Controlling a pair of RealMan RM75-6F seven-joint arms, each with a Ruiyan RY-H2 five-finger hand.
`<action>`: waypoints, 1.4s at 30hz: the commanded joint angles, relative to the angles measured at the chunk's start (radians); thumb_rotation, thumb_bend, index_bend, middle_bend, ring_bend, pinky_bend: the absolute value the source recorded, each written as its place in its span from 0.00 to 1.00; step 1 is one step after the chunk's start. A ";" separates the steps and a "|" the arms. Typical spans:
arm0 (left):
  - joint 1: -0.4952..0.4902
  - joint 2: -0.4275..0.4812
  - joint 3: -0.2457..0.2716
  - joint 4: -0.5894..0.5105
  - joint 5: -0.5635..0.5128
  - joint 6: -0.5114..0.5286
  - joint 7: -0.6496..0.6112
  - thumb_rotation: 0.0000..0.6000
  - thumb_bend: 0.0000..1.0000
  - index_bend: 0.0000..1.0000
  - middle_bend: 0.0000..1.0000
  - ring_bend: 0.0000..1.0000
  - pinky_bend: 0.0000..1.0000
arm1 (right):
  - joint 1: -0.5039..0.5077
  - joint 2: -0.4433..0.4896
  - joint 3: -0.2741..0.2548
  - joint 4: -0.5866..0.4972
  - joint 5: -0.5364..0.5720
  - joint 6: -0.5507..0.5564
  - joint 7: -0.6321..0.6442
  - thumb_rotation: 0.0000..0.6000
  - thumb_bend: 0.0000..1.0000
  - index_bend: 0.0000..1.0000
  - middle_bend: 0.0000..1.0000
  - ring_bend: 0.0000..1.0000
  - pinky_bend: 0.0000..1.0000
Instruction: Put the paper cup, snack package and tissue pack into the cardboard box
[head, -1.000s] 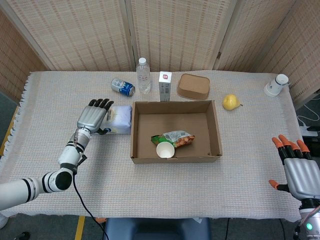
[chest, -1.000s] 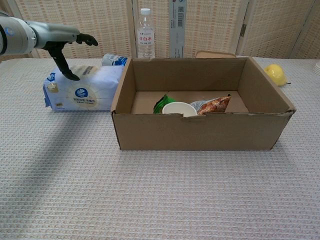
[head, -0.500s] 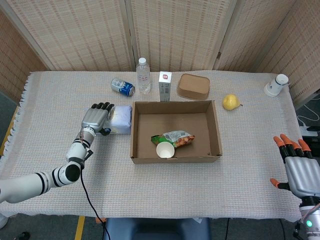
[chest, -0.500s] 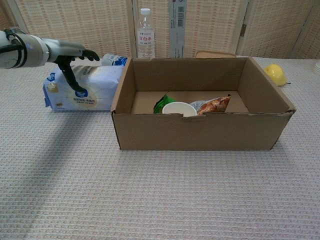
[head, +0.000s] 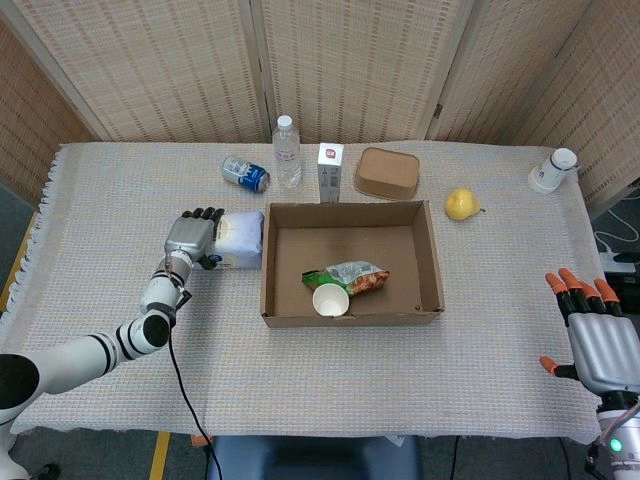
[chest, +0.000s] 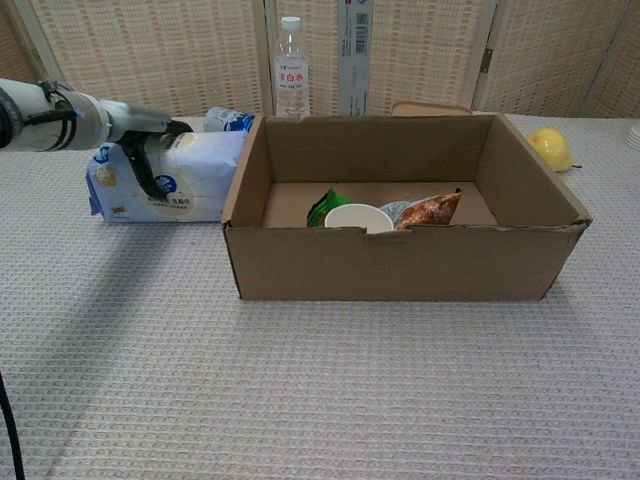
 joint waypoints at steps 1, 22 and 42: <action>0.005 -0.009 0.004 0.013 0.013 0.019 -0.009 1.00 0.24 0.00 0.07 0.08 0.25 | 0.002 -0.003 -0.001 0.002 0.001 -0.002 -0.002 1.00 0.05 0.00 0.00 0.00 0.00; 0.064 0.219 -0.019 -0.205 0.216 0.174 -0.020 1.00 0.41 0.72 0.92 0.85 0.87 | -0.002 0.010 -0.006 -0.011 -0.018 0.004 0.014 1.00 0.05 0.00 0.00 0.00 0.00; -0.017 0.580 -0.157 -0.947 0.334 0.427 0.122 1.00 0.41 0.75 0.94 0.86 0.89 | -0.005 0.004 -0.023 -0.019 -0.054 -0.006 0.001 1.00 0.05 0.00 0.00 0.00 0.00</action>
